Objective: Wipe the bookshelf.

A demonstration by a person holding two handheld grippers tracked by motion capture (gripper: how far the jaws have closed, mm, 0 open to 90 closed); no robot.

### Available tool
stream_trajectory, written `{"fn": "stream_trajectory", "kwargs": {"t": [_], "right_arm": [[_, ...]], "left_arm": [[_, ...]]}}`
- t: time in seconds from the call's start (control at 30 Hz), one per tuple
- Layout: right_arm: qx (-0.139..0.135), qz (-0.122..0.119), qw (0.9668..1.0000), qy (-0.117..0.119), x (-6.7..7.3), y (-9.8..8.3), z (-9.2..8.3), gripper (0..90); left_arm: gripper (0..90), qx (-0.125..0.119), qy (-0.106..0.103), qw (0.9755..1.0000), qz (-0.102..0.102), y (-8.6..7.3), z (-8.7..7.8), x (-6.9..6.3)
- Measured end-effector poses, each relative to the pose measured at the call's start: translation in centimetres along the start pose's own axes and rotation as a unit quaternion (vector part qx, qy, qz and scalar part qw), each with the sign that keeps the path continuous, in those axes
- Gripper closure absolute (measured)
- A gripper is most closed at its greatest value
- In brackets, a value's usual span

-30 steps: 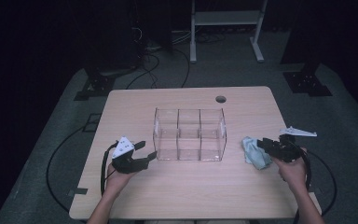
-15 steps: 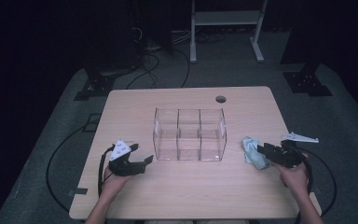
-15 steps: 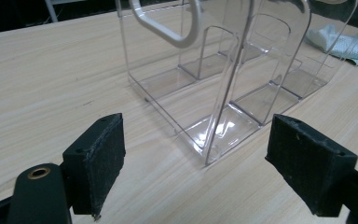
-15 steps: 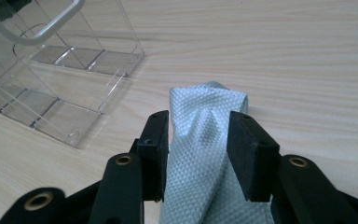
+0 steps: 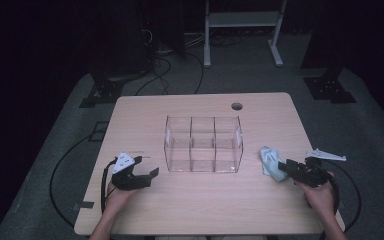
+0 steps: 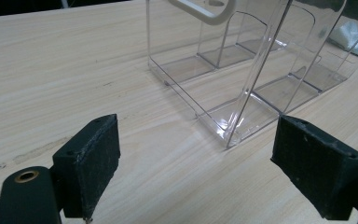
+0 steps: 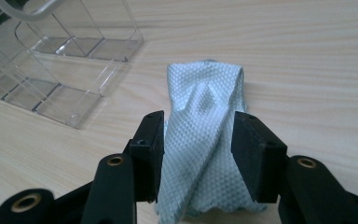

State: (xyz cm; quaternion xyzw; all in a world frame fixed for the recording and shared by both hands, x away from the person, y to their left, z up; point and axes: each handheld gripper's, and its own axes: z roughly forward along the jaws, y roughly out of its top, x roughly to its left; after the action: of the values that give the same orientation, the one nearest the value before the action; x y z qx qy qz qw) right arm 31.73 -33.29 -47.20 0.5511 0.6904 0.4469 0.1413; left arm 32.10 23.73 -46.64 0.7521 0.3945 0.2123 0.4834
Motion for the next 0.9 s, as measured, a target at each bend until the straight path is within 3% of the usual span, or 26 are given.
{"fn": "stream_trajectory", "kwargs": {"t": [0.5, 0.9], "right_arm": [[0.005, -0.007, 1.0000, 0.000, 0.1, -1.6, -1.0, 50.2], [-0.016, -0.021, 0.9996, 0.009, 0.3, -2.7, -2.1, 45.4]], "left_arm": [[11.8, -0.001, 0.005, 1.0000, -0.003, -0.5, -0.5, 0.2], [10.7, 0.004, 0.006, 1.0000, -0.002, -1.0, -0.6, 0.1]]}}
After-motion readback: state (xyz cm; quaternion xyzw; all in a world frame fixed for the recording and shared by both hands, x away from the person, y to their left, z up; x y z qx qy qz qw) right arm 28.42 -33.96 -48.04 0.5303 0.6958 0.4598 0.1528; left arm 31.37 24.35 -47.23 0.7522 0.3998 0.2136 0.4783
